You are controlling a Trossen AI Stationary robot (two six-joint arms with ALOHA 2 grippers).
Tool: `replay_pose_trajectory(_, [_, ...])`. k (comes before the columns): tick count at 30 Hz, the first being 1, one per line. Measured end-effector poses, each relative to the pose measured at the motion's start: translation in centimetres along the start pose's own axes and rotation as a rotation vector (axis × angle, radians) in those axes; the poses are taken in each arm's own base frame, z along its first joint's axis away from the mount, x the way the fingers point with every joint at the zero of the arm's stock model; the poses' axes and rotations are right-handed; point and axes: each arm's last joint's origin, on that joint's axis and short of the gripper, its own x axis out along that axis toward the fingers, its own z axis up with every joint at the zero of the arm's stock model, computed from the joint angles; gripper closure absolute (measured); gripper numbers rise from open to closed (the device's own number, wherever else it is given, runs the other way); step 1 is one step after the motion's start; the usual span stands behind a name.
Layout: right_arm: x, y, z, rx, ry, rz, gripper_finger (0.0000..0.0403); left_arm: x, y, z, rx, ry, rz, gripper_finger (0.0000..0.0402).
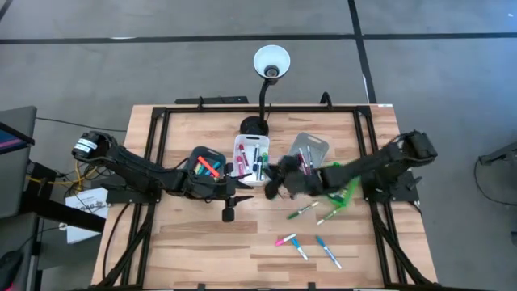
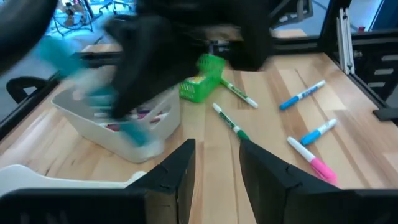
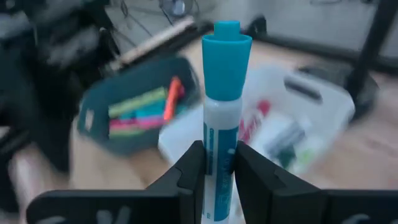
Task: Pick & Place Markers
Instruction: Put the light blue dry erase marker into the white bin
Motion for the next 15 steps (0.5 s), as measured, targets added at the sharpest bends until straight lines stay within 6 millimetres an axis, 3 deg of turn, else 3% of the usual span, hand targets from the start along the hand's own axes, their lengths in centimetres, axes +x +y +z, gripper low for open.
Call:
replay_pose_trajectory(5, [4.7,-2.4,1.2,0.021,-0.058,-0.016,0.0343,-0.2,-0.6,-0.1,0.01,0.004,-0.022,0.028])
replay_pose_trajectory(10, [8.8,-4.4,0.0,0.033,-0.005,-0.025,0.0343,-0.3,-0.8,-0.1,0.012,0.004,-0.029,0.028])
replay_pose_trajectory(15, [11.2,-4.7,-0.9,-0.017,0.023,-0.065,0.0343,-0.4,-0.8,-1.0,0.019,0.029,-0.028,0.028])
